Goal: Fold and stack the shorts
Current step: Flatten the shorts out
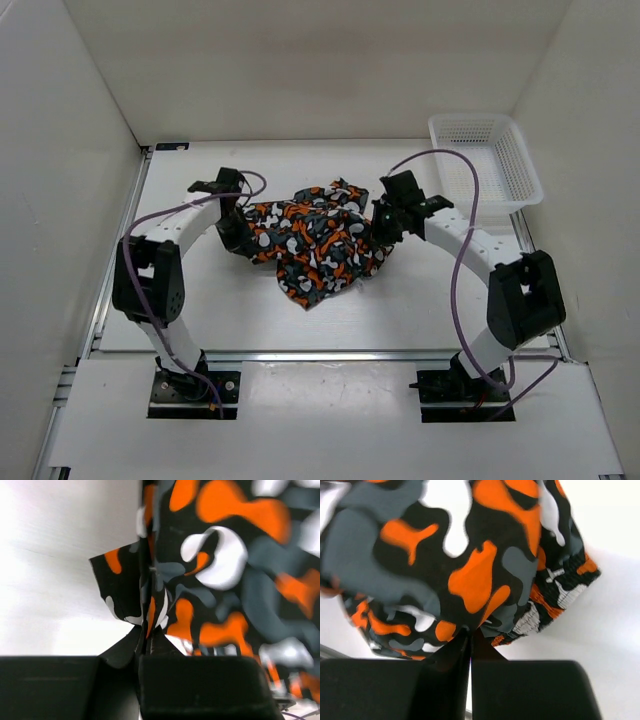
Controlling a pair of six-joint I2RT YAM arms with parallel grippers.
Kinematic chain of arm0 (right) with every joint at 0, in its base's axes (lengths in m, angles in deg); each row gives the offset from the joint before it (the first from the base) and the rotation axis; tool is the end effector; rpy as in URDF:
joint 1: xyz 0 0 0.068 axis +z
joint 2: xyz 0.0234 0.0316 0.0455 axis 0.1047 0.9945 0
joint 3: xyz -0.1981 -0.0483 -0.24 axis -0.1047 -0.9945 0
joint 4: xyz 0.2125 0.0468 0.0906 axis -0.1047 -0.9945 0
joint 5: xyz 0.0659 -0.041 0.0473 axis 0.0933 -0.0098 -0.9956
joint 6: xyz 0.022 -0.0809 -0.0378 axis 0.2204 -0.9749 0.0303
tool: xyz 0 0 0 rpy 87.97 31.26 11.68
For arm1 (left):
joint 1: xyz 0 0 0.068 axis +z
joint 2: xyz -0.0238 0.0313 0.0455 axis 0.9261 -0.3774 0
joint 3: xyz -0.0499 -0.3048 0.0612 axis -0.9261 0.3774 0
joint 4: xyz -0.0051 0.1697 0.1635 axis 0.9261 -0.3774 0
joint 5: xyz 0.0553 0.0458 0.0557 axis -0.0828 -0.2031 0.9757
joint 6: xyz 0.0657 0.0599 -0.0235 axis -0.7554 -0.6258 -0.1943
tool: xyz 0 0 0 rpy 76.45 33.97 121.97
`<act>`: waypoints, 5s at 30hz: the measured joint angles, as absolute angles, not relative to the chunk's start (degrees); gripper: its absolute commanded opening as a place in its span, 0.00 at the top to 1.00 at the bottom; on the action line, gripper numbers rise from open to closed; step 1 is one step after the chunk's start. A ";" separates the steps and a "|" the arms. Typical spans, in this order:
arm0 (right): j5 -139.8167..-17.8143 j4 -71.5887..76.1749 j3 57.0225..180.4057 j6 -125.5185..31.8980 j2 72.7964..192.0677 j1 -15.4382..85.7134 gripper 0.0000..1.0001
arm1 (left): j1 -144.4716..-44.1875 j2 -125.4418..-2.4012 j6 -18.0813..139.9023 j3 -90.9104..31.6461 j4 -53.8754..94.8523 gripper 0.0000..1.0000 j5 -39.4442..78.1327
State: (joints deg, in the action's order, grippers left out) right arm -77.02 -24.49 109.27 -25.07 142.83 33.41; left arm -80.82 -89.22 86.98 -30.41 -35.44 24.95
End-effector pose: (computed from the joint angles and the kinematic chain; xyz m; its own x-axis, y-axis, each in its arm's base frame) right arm 0.3022 0.1662 0.2580 -0.8651 0.0873 -0.4940 -0.1128 0.9257 0.3610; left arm 0.3111 -0.0758 0.2125 -0.9044 -0.4176 -0.0879 -0.4058 0.9053 -0.1257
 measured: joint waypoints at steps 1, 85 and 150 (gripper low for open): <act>-76.52 -24.68 110.74 -25.48 142.59 33.41 1.00 | -80.82 -87.95 86.54 -31.85 -36.22 0.90 25.30; -76.34 -26.43 70.00 2.27 106.20 22.57 0.16 | -81.41 -89.94 87.11 -43.61 -41.73 0.08 34.13; -90.00 -40.01 150.54 -28.41 100.65 22.17 1.00 | -75.71 -46.29 86.98 -94.60 -43.55 0.90 22.90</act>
State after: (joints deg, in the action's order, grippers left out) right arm -90.00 -40.01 150.54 -28.41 100.65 22.17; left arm -75.71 -46.29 86.98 -94.60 -43.55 22.90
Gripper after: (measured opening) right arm 0.014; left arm 0.128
